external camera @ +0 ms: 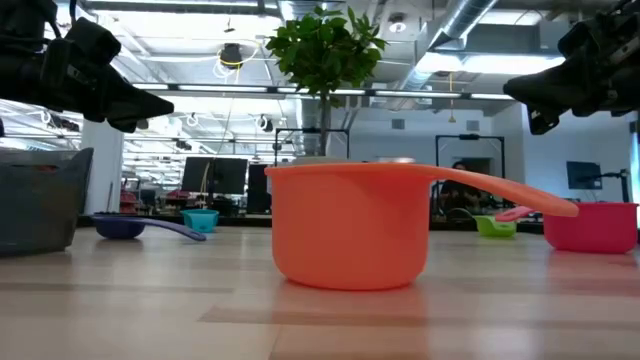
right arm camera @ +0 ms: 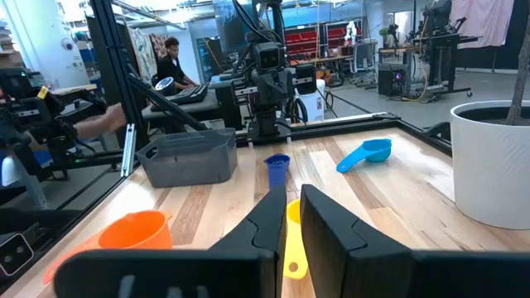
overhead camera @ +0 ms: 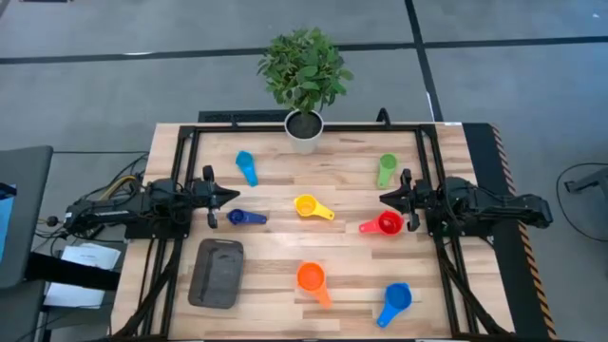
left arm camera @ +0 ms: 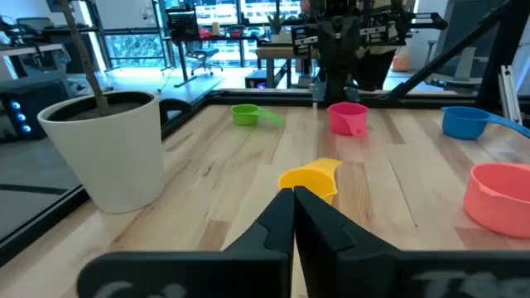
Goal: Nest measuring cups in basket
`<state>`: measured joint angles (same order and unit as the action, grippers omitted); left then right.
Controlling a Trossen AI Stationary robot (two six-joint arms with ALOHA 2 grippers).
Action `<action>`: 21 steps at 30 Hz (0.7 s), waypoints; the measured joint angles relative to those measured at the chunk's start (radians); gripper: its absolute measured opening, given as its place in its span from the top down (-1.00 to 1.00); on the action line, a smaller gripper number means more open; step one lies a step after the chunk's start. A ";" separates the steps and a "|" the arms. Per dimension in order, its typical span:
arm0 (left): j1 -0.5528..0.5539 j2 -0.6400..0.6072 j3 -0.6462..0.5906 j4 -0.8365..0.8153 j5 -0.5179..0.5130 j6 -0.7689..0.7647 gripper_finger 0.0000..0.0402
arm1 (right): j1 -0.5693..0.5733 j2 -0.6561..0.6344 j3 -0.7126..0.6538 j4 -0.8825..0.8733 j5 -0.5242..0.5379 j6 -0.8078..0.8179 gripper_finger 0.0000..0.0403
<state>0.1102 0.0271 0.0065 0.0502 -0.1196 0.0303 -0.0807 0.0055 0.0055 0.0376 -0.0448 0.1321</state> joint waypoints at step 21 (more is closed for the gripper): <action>0.000 0.000 0.000 0.000 0.000 0.000 1.00 | 0.000 0.000 0.015 -0.011 -0.001 0.000 0.67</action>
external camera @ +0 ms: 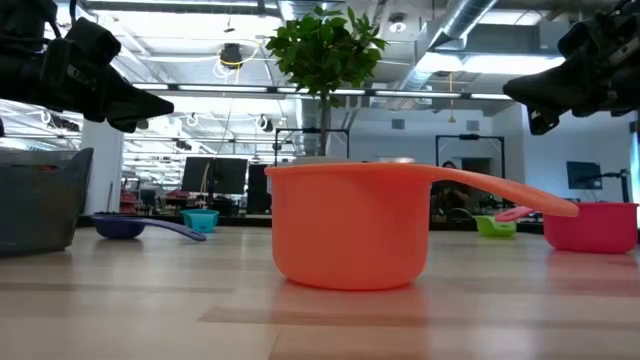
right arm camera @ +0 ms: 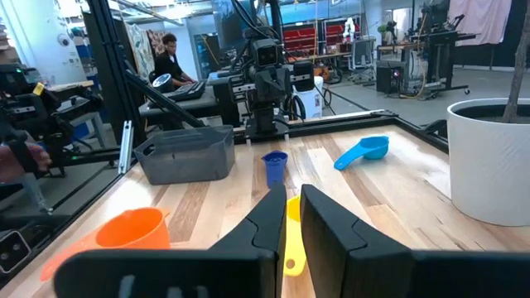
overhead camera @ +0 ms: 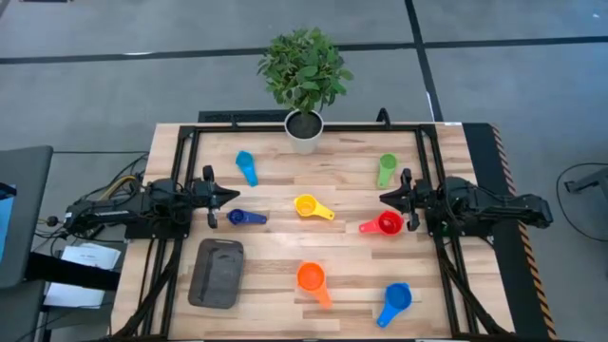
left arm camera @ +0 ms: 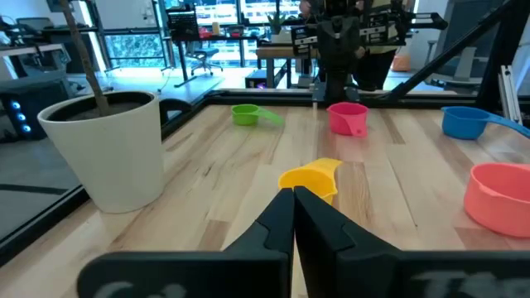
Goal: Nest measuring cups in basket
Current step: Stack the red measuring cup on top of the orange measuring cup
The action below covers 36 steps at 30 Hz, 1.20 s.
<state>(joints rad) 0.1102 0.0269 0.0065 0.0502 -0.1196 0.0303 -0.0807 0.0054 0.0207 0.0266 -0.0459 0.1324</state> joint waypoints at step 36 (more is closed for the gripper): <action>0.000 0.000 0.000 0.095 -0.130 0.106 1.00 | 0.000 -0.001 0.007 0.441 0.360 0.130 0.67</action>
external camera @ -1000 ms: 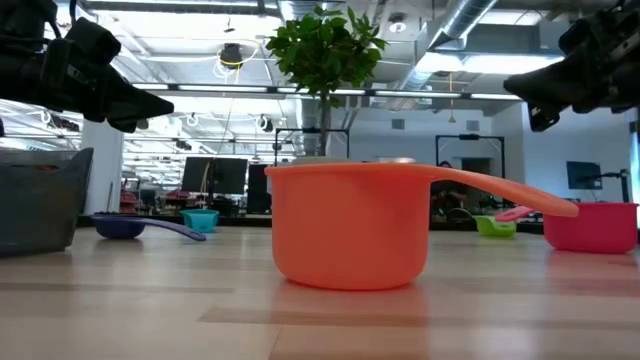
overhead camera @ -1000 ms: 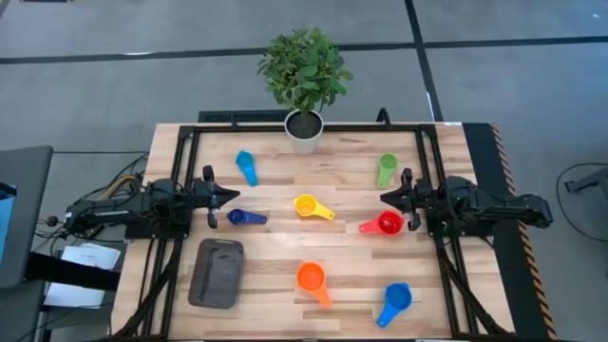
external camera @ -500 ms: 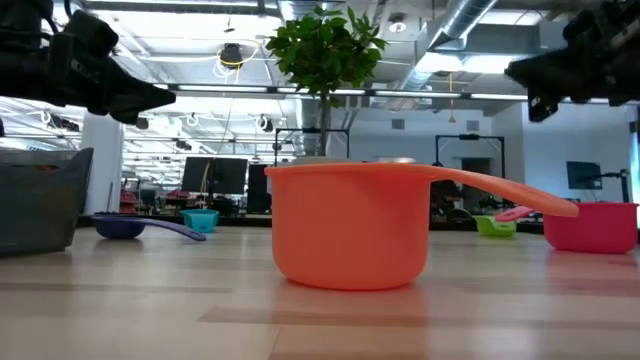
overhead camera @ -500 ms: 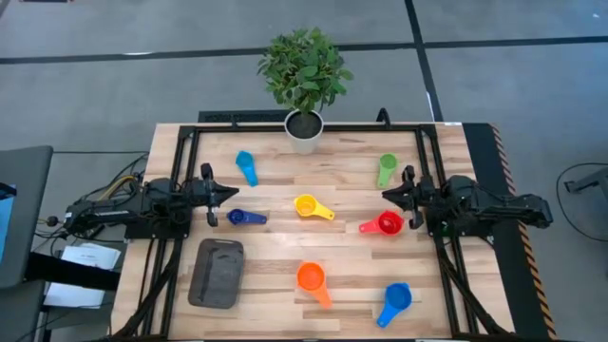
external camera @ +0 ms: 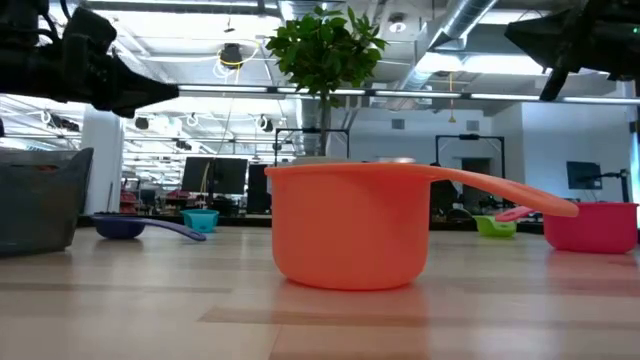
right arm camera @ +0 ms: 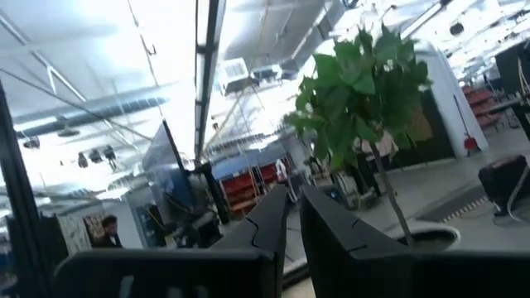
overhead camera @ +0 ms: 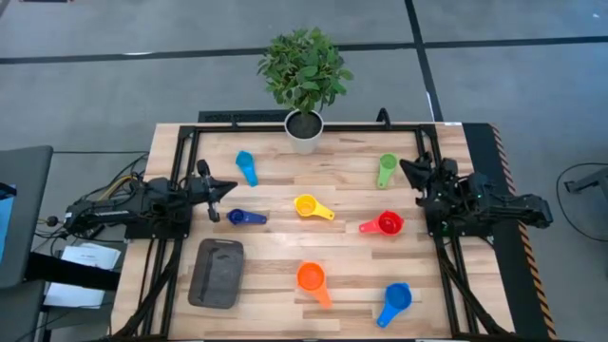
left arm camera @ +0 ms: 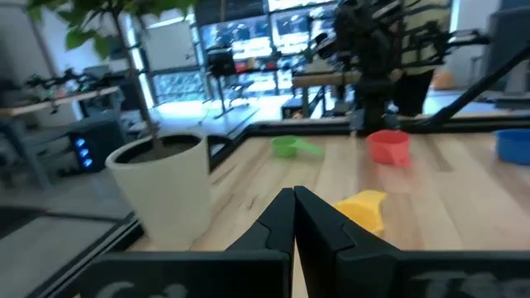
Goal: Nest measuring cups in basket
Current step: Stack the red measuring cup on top of the orange measuring cup
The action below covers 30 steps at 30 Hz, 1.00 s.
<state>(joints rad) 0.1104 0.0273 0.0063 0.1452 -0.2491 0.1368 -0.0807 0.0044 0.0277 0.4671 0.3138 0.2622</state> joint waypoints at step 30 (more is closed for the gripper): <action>0.003 0.000 0.000 -0.056 -0.311 0.091 1.00 | 0.019 0.121 0.000 -0.214 -0.022 -0.010 0.67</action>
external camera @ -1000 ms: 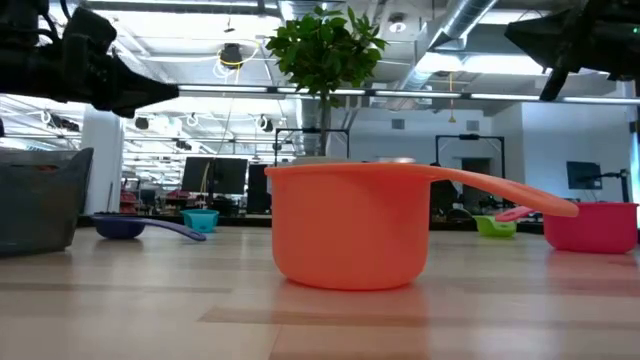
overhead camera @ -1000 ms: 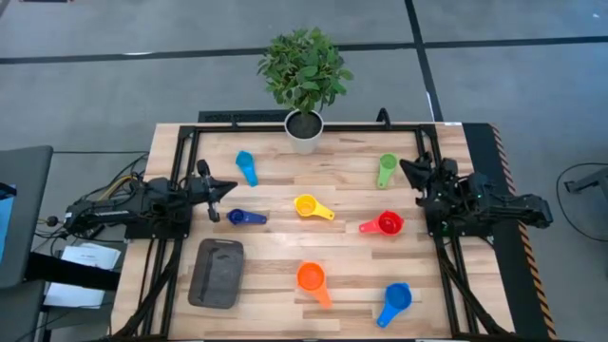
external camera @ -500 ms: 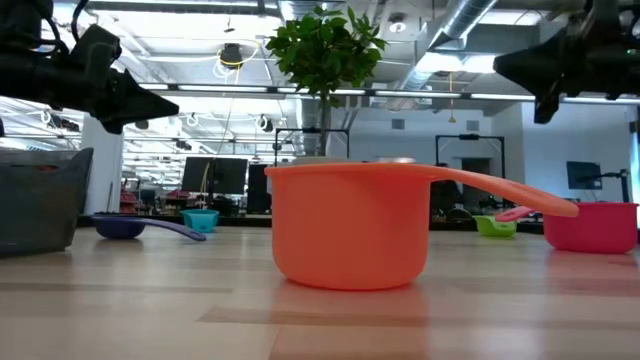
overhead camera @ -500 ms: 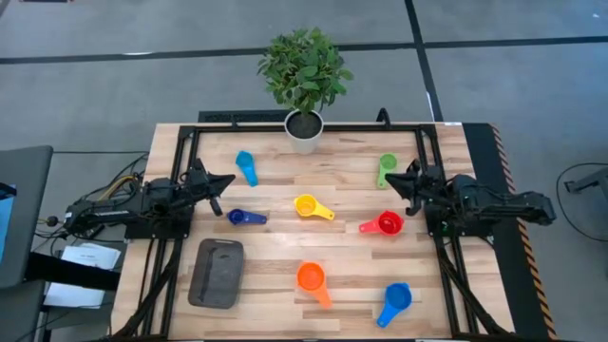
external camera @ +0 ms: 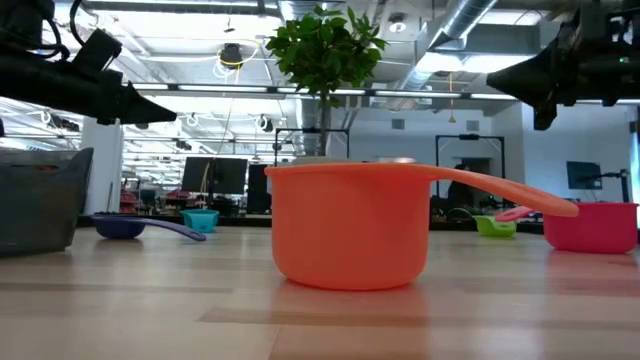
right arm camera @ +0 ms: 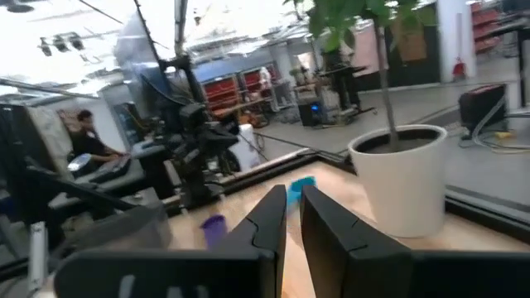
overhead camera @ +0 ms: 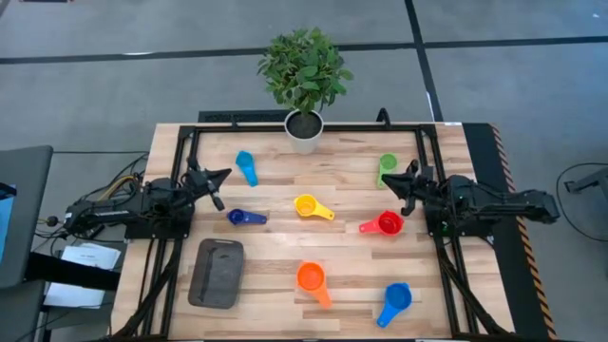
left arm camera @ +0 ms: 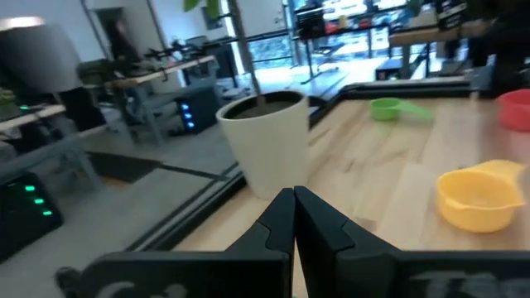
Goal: Nest measuring cups in basket
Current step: Stack the red measuring cup on top of the orange measuring cup
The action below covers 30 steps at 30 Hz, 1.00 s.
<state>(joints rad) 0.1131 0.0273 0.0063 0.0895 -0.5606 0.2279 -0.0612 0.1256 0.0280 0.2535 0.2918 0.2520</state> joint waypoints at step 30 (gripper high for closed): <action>0.103 0.517 0.132 0.270 0.370 -0.161 0.76 | 0.203 0.254 0.010 0.042 0.412 0.363 0.67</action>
<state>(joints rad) 0.2157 0.5442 0.1382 0.3595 -0.1910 0.0666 0.1417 0.3792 0.0380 0.2950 0.7035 0.6155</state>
